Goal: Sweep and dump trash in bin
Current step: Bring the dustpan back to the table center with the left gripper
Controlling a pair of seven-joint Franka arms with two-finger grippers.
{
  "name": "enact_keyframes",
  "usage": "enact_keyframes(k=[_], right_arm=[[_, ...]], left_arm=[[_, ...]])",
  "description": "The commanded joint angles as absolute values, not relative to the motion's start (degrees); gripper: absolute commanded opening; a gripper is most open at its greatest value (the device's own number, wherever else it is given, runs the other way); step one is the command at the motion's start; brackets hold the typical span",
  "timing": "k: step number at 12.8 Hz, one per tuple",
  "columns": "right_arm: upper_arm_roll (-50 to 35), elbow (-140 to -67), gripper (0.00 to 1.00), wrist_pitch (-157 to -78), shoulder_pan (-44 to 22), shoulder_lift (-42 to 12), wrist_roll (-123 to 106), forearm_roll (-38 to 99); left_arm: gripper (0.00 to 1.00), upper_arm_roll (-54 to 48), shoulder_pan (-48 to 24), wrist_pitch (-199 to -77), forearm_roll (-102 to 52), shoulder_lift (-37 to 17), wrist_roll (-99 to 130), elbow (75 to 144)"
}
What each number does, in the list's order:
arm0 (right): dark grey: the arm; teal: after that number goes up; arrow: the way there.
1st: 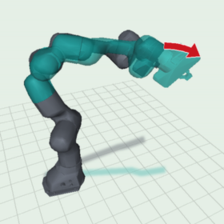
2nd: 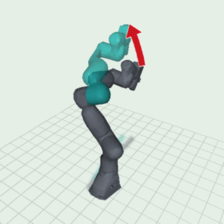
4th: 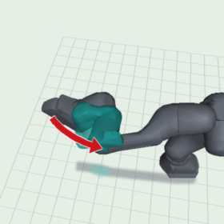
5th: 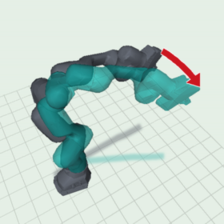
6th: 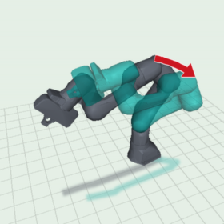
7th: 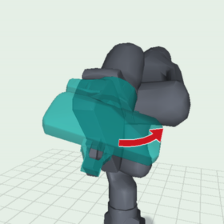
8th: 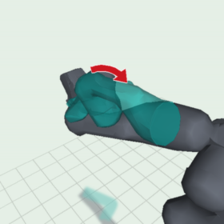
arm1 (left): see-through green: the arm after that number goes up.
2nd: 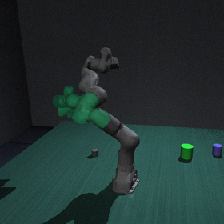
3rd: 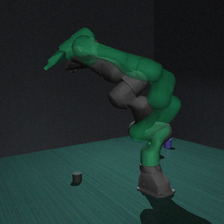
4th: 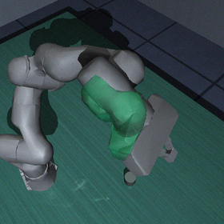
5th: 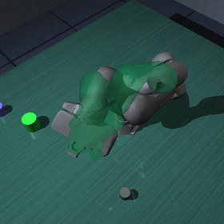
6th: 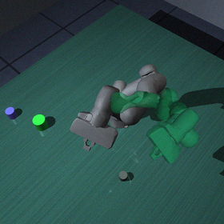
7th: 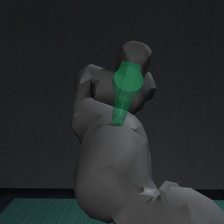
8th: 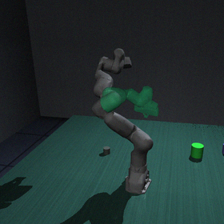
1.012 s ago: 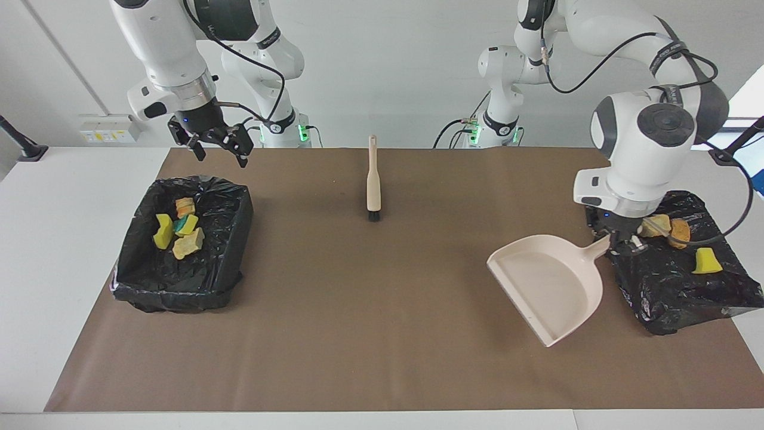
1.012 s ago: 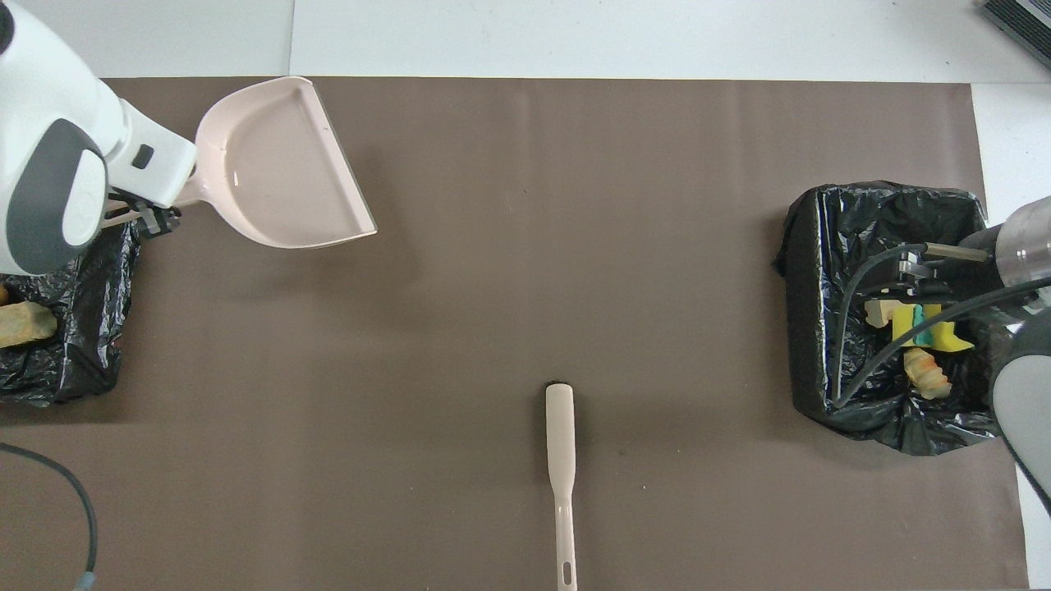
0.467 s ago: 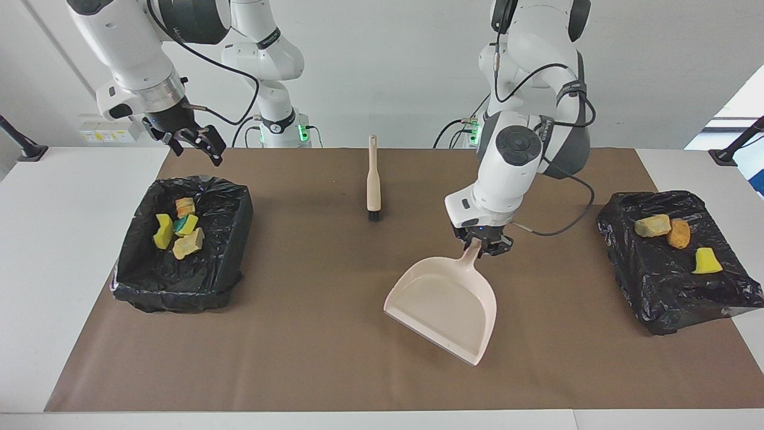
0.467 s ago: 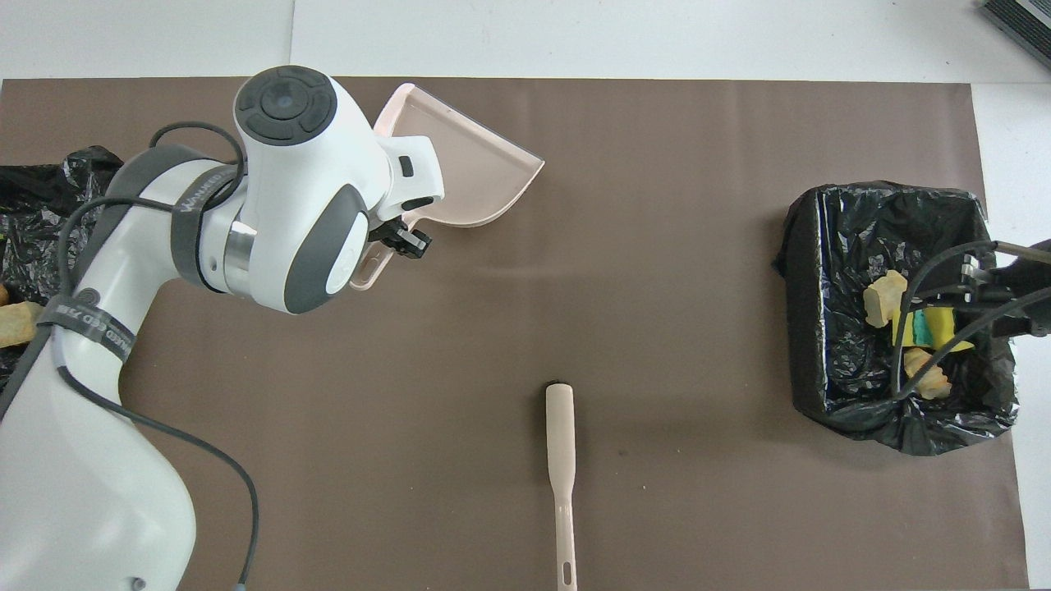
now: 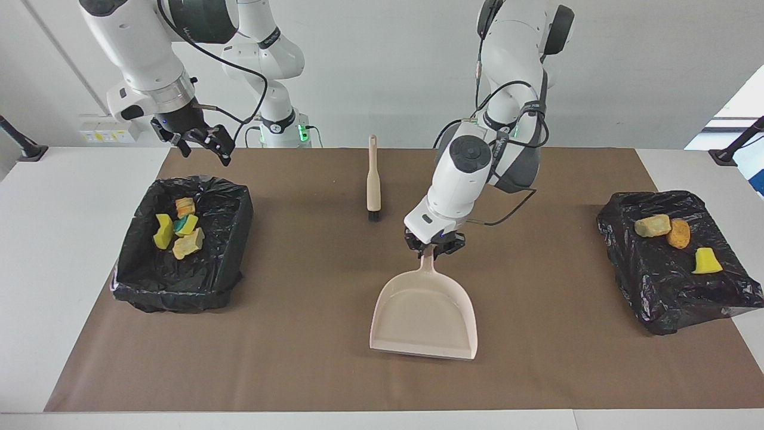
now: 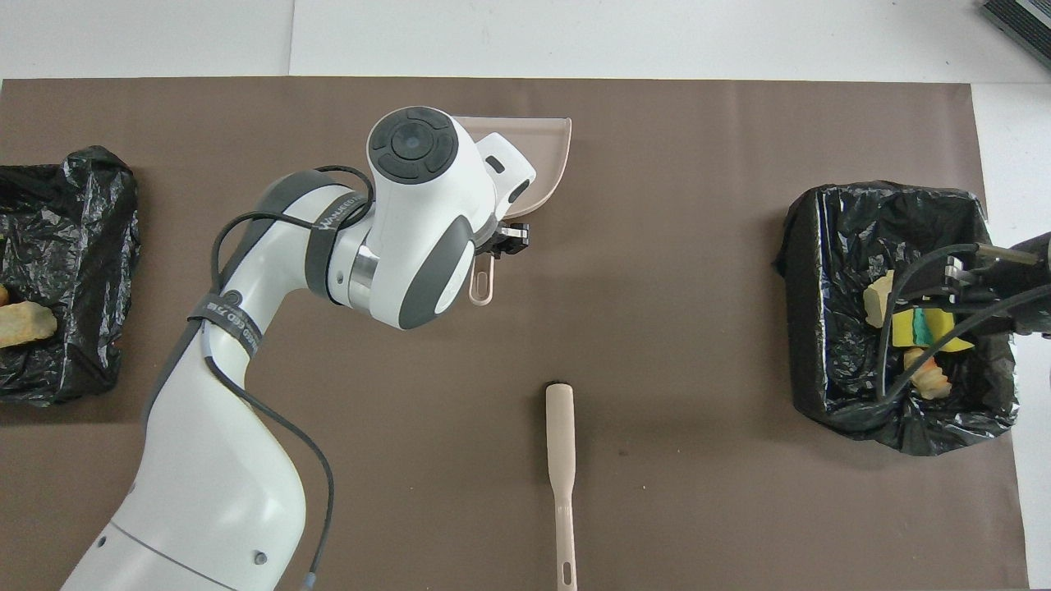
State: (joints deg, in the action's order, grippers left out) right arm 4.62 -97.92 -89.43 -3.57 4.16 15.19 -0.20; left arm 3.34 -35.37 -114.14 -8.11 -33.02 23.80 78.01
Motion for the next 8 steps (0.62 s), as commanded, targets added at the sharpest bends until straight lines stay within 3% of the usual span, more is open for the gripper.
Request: enact_keyframes(k=[1,8], right_arm=[[4.9,-97.2,1.00,-88.8,-3.7,4.0,13.8,-0.1],[4.9,-97.2,1.00,-88.8,-3.7,4.0,13.8,-0.1]], left_arm=[[0.00,4.1,-37.9,-115.4,-9.1,-38.6,28.4,71.5],[0.00,4.1,-41.5,-115.7,-9.5,-37.8,28.5,74.4]])
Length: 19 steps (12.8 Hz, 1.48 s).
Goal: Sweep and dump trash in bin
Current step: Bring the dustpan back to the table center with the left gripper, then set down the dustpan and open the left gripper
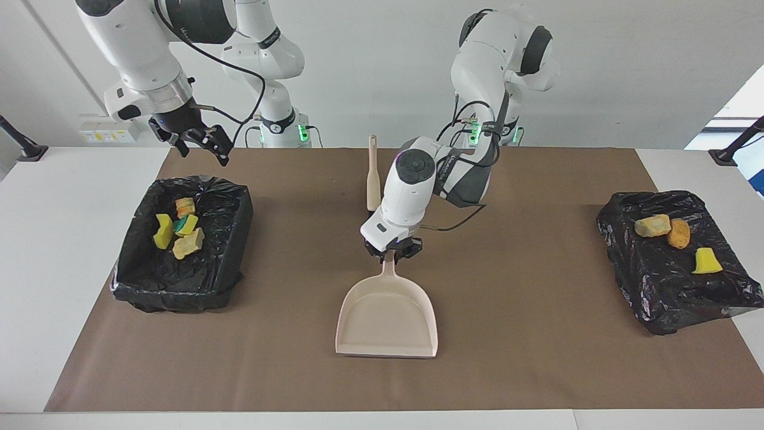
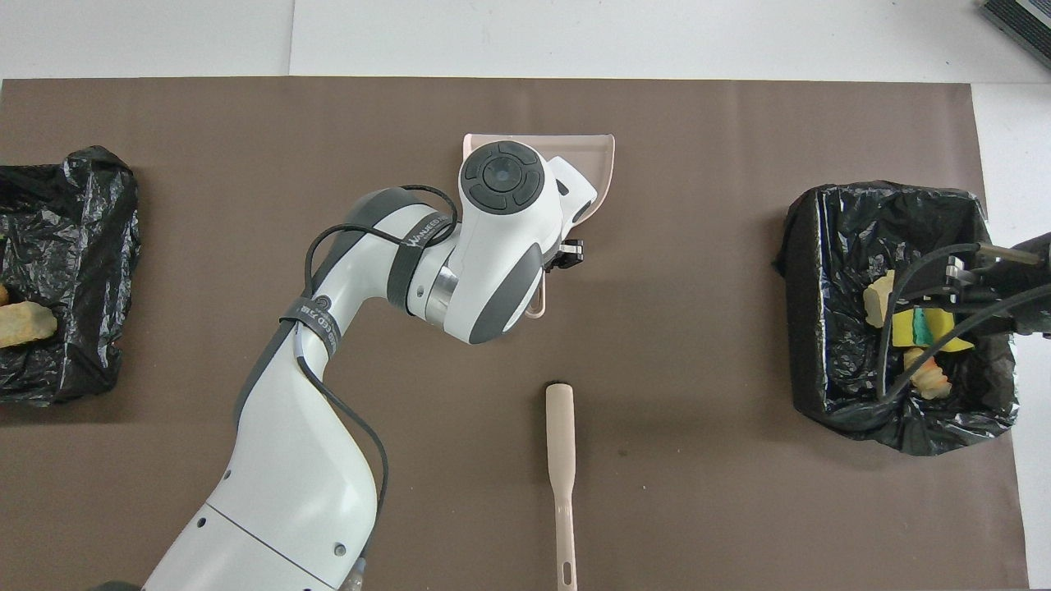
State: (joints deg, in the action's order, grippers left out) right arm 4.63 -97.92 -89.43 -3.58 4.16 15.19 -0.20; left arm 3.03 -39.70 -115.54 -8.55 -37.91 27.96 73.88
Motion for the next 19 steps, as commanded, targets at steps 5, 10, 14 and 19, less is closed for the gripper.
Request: enact_keyframes(k=[5,10,14,19], right_arm=[[4.9,-96.6,1.00,-89.1,-3.3,3.9,5.0,-0.4],[5.1,-92.4,1.00,-87.8,-3.3,3.8,-2.5,-0.7],[5.0,-93.2,1.00,-87.7,-3.5,4.4,-2.4,-0.2],[5.0,-93.2,1.00,-85.8,-3.4,4.5,-2.5,-0.1]], left_arm=[[0.23,4.1,-42.2,-114.8,-9.5,-37.2,28.3,76.1],[1.00,4.3,-41.8,-115.1,-8.9,-36.0,26.6,76.6],[1.00,4.8,-38.5,-115.0,-8.9,-25.8,18.0,86.1],[1.00,4.9,-32.4,-109.4,-6.5,-17.6,13.3,89.6]])
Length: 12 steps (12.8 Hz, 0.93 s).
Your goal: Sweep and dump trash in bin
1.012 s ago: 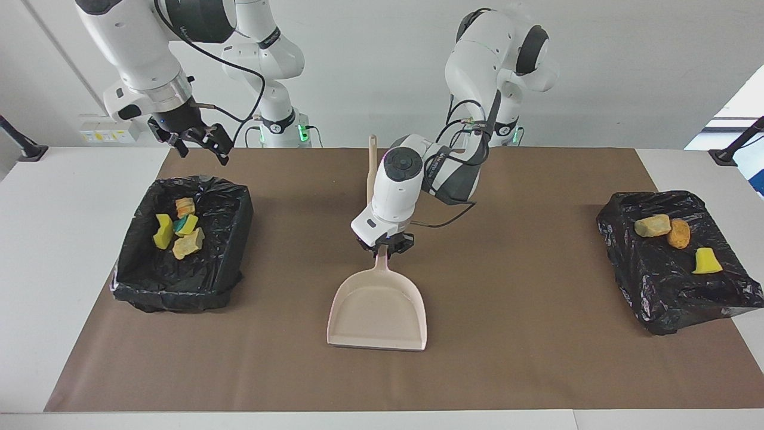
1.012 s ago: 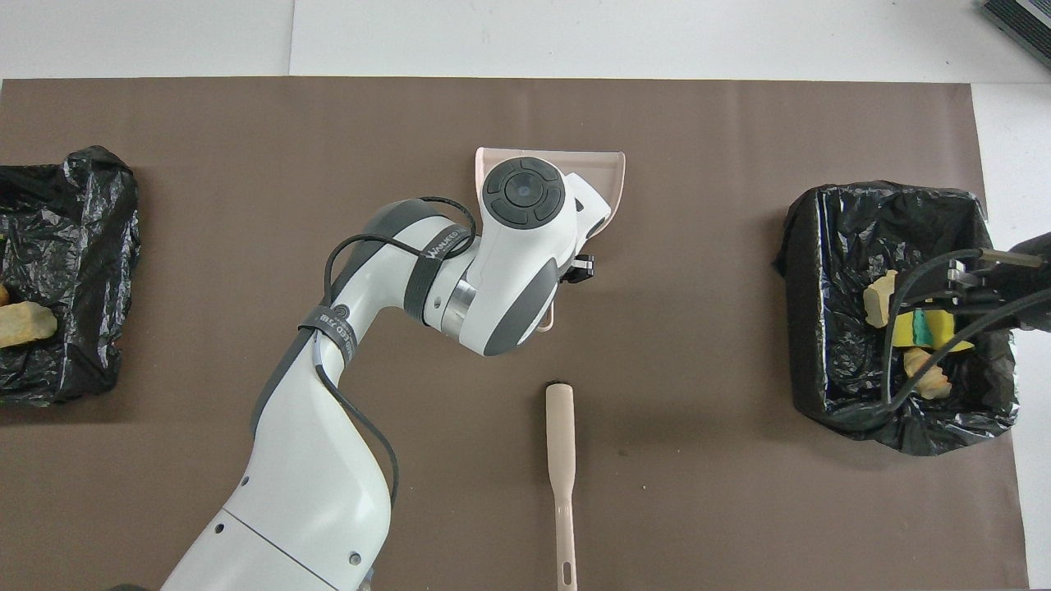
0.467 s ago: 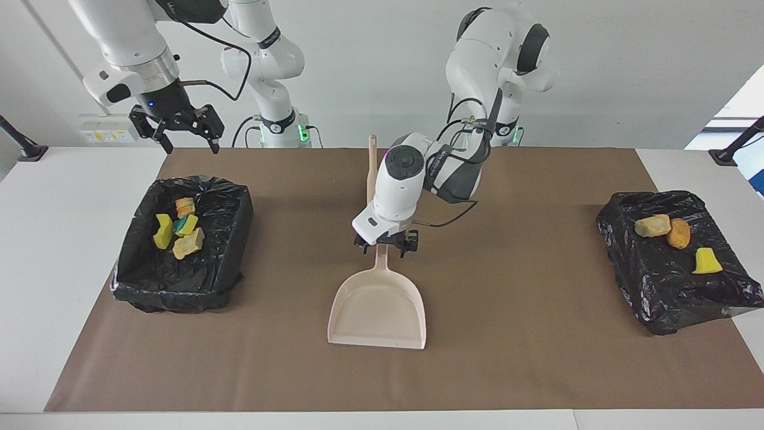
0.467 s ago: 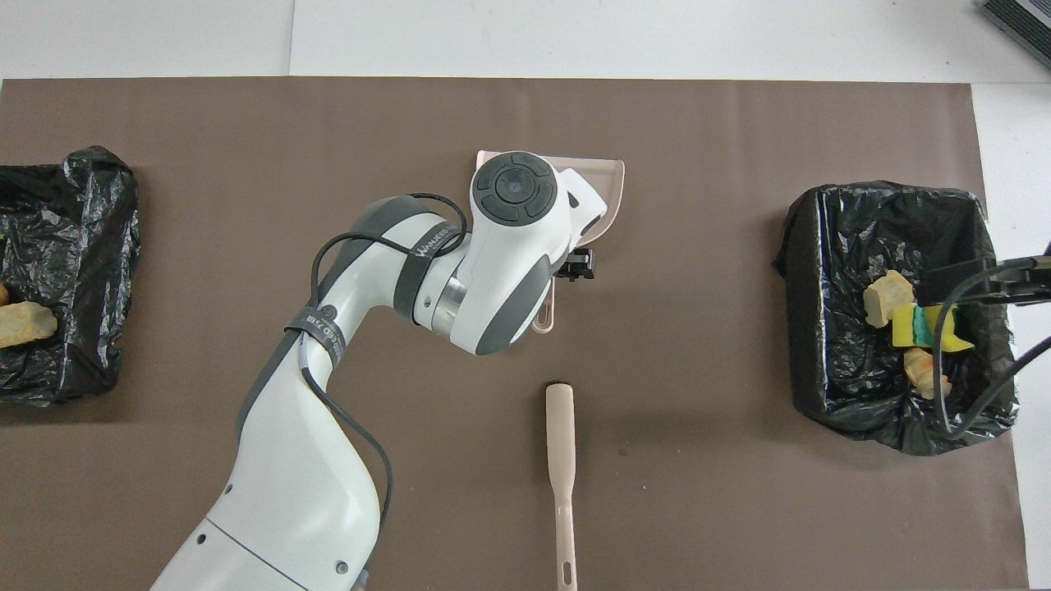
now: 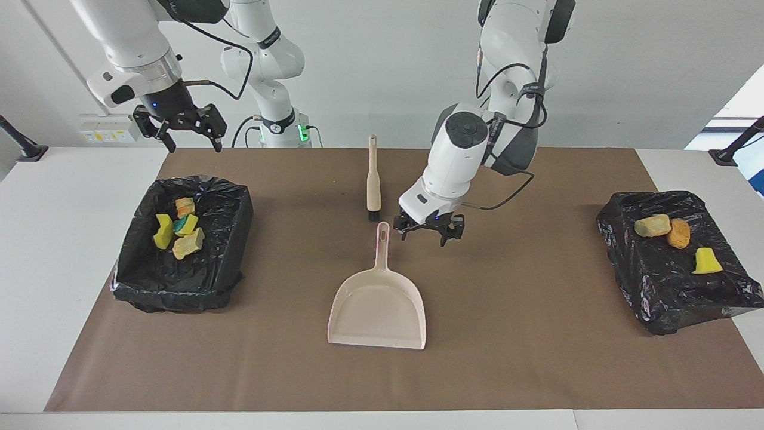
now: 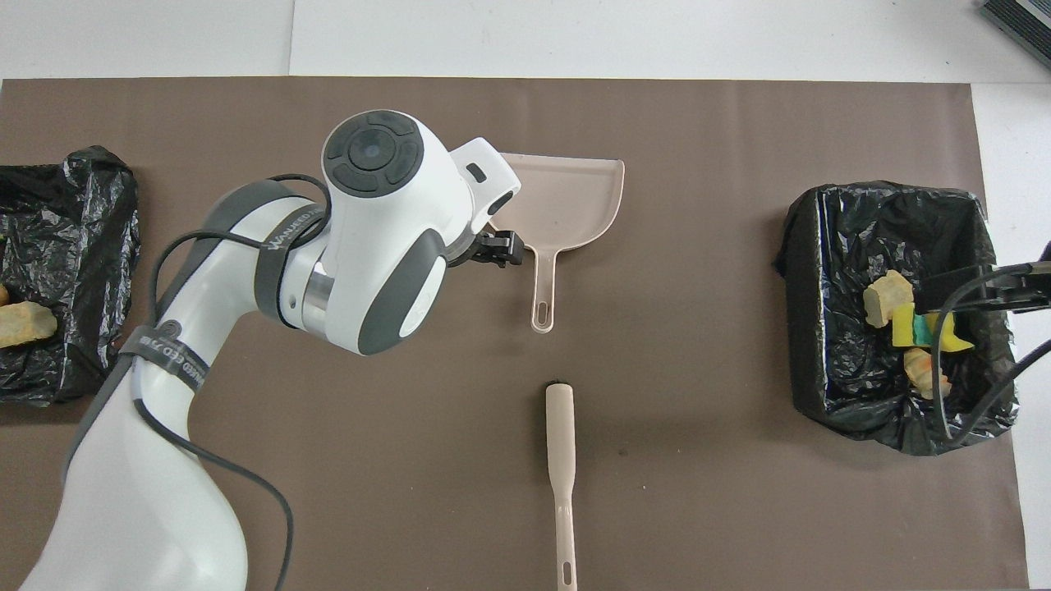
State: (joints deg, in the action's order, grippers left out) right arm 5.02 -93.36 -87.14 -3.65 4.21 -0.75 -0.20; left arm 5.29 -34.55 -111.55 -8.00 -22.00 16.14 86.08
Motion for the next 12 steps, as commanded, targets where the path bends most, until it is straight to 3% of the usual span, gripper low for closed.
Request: enact_keyframes(k=[1,7,12], right_arm=[[5.0,-93.2,1.00,-85.9,-3.4,4.5,-2.4,-0.1],[4.7,-93.2,1.00,-86.1,-3.4,4.5,-2.0,-0.1],[4.7,-93.2,1.00,-86.1,-3.4,4.5,-2.0,-0.2]], left_arm=[[1.00,4.9,-30.7,-107.2,-6.2,-15.7,11.4,89.6],[1.00,4.9,-20.8,-95.3,-3.6,-6.7,-0.3,88.4],[1.00,5.4,-15.0,-82.7,-2.6,-4.2,-5.4,82.0]])
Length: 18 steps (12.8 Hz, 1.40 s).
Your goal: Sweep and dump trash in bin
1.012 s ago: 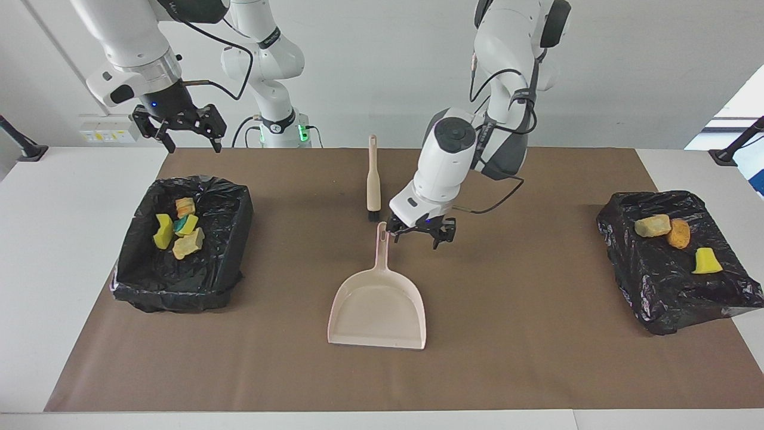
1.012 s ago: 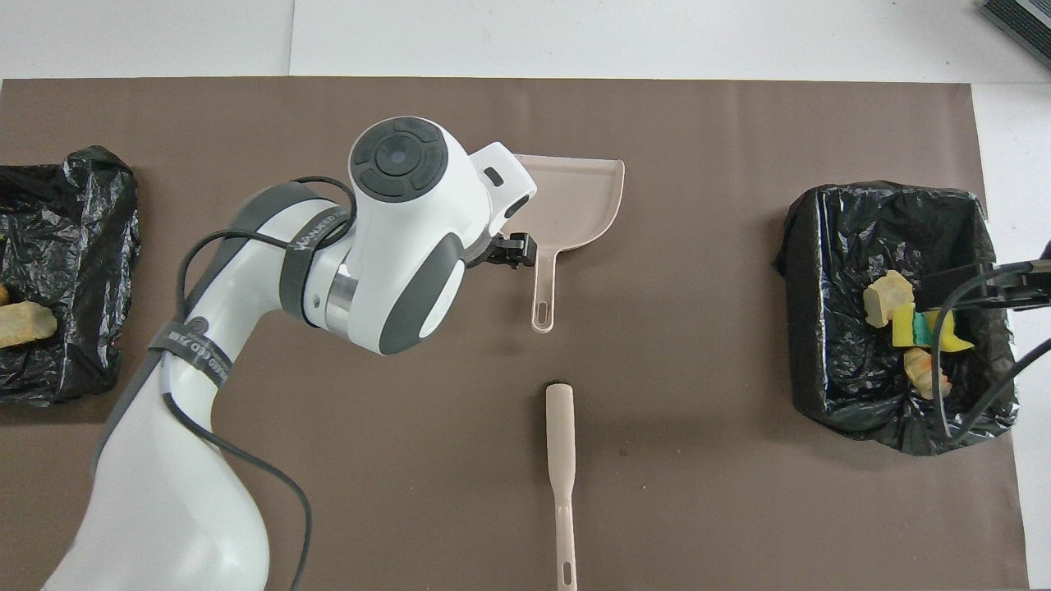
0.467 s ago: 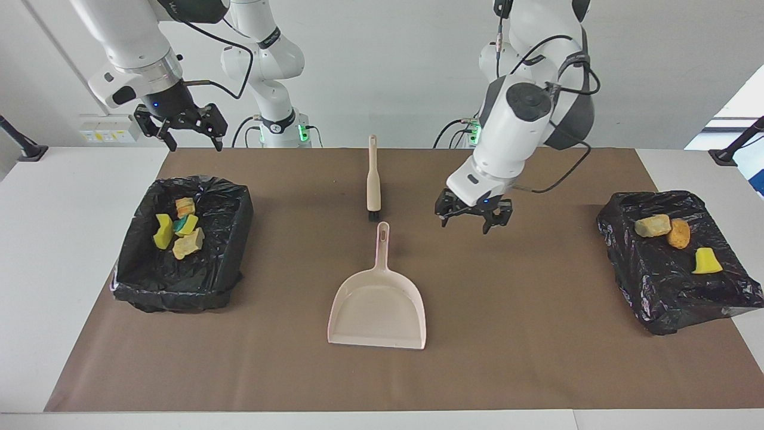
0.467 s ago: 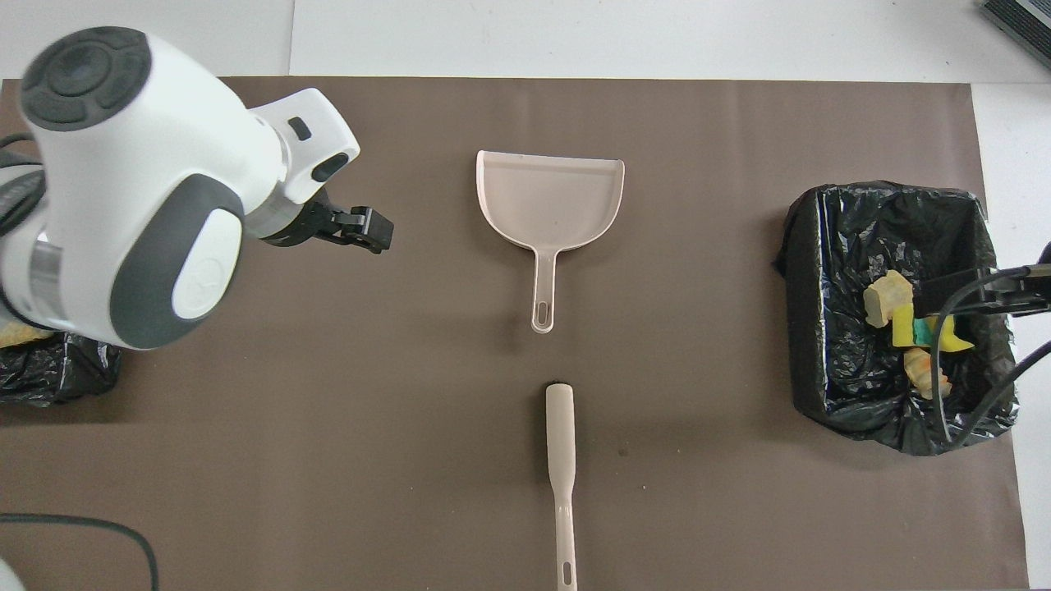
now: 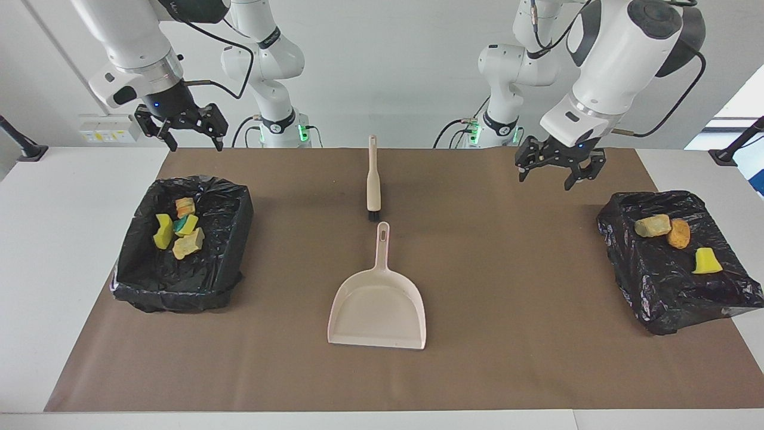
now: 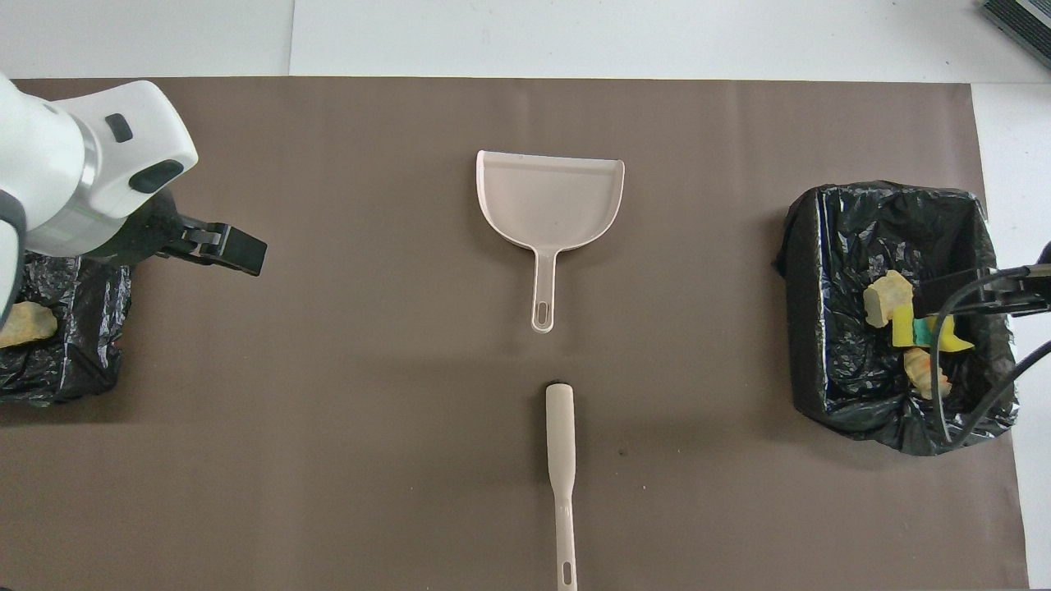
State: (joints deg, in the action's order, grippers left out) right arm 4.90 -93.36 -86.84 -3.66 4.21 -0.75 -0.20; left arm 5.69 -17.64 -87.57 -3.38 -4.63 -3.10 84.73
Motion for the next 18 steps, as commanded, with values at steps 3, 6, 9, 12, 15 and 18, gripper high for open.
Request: enact_keyframes(k=[3,6,9,12,15,18], right_arm=[[4.7,-93.2,1.00,-86.1,-3.4,4.5,-2.0,-0.1],[4.7,-93.2,1.00,-86.1,-3.4,4.5,-2.0,-0.2],[4.7,-93.2,1.00,-86.1,-3.4,4.5,-2.0,-0.1],[4.7,-93.2,1.00,-86.1,-3.4,4.5,-2.0,-0.1],[4.7,-93.2,1.00,-86.1,-3.4,4.5,-2.0,-0.2],[4.7,-93.2,1.00,-86.1,-3.4,4.5,-2.0,-0.1]], left_arm=[[1.00,5.1,-11.5,-77.1,-2.4,-3.5,-8.2,80.1],[1.00,5.7,-11.3,-75.9,1.7,0.1,-8.6,81.1],[1.00,6.1,-10.9,-76.9,1.3,3.6,-8.2,86.9],[1.00,6.2,-7.7,-80.1,-1.2,6.2,-8.3,91.7],[1.00,6.2,-5.8,-84.4,-1.4,5.6,-11.4,91.3],[1.00,6.2,-5.7,-82.8,-2.0,3.4,-11.2,87.7]])
